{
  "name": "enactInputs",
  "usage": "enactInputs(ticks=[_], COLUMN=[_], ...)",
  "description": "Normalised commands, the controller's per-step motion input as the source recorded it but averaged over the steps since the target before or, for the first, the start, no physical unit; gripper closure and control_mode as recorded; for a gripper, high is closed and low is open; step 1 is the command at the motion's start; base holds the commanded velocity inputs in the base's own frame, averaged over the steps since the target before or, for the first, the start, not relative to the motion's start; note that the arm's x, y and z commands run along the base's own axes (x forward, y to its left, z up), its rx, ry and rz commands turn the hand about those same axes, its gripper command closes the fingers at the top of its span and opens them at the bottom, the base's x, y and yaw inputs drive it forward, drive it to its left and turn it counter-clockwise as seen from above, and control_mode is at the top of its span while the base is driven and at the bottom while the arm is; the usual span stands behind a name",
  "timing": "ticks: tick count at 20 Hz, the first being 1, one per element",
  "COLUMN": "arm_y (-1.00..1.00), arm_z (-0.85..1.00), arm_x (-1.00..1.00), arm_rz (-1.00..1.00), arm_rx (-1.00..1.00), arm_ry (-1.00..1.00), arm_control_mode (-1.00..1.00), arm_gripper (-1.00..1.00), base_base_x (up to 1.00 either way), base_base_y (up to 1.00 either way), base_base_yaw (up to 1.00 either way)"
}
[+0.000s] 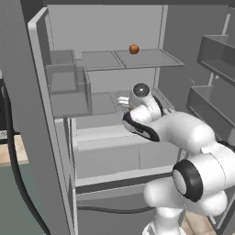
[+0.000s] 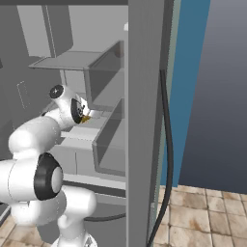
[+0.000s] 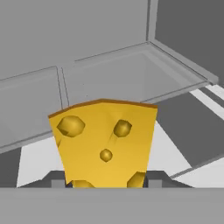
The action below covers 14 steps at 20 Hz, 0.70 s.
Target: Pick the cheese from the fridge and the cheese grater from the cabinet and place them next to the salad bowl.
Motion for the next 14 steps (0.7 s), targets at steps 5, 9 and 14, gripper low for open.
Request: enactInputs(ticks=[5,9,14], arm_y=[-0.01,-0.01,-0.02], arm_z=[0.55,0.37,0.05], arm_x=[-0.87,-0.77,-0.77], arm_rz=[0.00,0.00,0.00], arm_rx=[0.03,0.02,-0.09], arm_ry=[0.18,0.17,0.03], arm_control_mode=[-1.00,-1.00,-1.00], arm_gripper=[1.00,1.00,1.00], base_base_x=[0.00,0.00,0.00], base_base_y=[0.00,0.00,0.00], base_base_yaw=[0.00,0.00,0.00])
